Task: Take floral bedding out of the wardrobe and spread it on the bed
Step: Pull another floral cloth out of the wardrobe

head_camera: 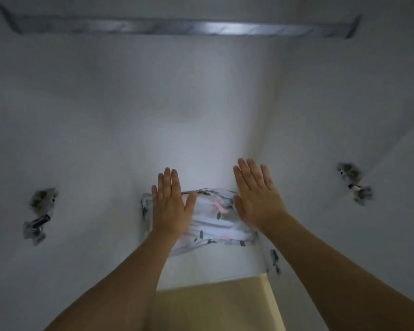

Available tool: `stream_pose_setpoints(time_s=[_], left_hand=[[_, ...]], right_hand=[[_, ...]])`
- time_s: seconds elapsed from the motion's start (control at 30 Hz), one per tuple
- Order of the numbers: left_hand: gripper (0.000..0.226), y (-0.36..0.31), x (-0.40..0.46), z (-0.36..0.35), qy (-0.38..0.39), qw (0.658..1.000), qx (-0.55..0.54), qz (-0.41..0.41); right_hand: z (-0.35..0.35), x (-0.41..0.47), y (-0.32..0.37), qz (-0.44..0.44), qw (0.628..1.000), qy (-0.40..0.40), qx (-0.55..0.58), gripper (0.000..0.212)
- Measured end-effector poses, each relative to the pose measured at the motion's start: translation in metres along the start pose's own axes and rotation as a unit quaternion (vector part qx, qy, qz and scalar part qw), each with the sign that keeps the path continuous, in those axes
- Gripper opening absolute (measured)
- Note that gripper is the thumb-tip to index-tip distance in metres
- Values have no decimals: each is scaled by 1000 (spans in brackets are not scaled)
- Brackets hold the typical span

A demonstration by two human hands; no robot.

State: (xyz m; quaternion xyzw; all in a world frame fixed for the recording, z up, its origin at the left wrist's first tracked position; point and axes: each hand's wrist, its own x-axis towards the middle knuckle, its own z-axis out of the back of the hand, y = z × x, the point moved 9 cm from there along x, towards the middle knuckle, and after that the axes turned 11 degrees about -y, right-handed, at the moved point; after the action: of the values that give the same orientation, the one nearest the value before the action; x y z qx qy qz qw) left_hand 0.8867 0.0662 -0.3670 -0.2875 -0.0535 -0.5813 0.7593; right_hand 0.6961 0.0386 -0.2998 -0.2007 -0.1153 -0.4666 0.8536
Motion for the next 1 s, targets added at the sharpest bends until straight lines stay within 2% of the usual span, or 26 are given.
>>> stream_pose_setpoints(time_s=[0.1,0.23,0.37,0.5,0.57,0.67,0.8,0.87,1.0], left_hand=[[85,42,-9,-58,41,998,50,-22],[86,99,-42,-189,100,991,83,-40],[91,167,-89,-349,153,981,102,-60],[96,248,-136,-523,211,968,118,-63],[99,282,-150,-593,249,957,129,-67],[101,318,-149,-665,258,952,151,-73],[117,348,-130,-703,221,961,163,-27],[126,365,-127,-715,244,954,175,4],[134,384,-128,-738,284,939,195,-2]], right_hand=[[-79,3,31,18,999,30,36,70],[-233,-14,67,45,991,92,85,75],[-417,-42,95,84,980,145,103,80],[-606,-66,119,121,970,192,83,95],[-677,-72,125,116,970,200,76,102],[-760,-79,134,102,973,191,75,111],[-822,-84,147,100,975,169,107,120],[-840,-80,152,103,974,170,114,124],[-878,-70,163,96,969,199,108,131]])
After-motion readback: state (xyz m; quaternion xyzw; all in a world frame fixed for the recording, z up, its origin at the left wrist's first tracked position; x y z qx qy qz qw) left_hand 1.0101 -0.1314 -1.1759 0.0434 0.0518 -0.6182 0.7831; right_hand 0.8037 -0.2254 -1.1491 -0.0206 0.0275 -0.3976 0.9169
